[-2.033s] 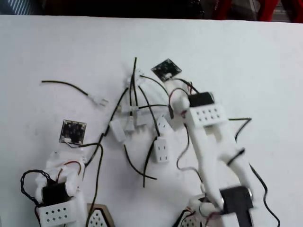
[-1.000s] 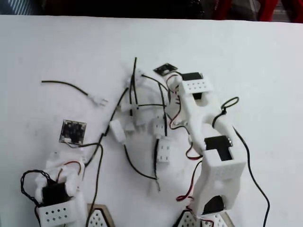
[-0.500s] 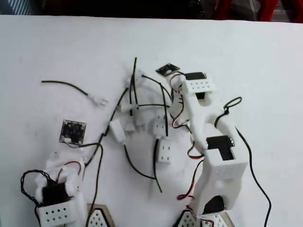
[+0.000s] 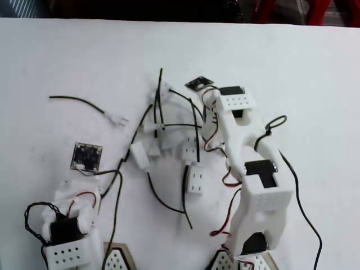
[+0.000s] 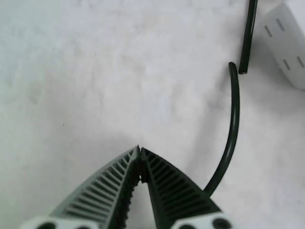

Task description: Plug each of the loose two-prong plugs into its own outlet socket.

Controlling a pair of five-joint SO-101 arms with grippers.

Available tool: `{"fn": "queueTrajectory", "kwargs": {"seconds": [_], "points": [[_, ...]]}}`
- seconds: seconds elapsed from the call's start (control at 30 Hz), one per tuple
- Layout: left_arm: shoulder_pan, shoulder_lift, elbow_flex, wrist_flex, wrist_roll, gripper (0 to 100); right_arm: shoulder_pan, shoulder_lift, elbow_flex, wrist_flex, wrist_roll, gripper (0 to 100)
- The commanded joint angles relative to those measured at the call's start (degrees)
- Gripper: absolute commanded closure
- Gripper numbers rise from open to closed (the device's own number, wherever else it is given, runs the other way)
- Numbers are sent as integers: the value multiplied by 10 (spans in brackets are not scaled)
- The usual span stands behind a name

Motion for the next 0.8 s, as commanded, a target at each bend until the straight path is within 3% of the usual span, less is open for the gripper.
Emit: {"fn": "queueTrajectory", "kwargs": {"seconds": [0.0, 0.3, 0.77], "points": [[-7, 0, -3, 0, -4, 976, 6, 9, -11, 7, 6, 955], [-7, 0, -3, 1, -5, 976, 19, -56, -43, 75, 4, 981], [-7, 0, -3, -39, -4, 976, 16, -379, -40, 220, -44, 981]]}}
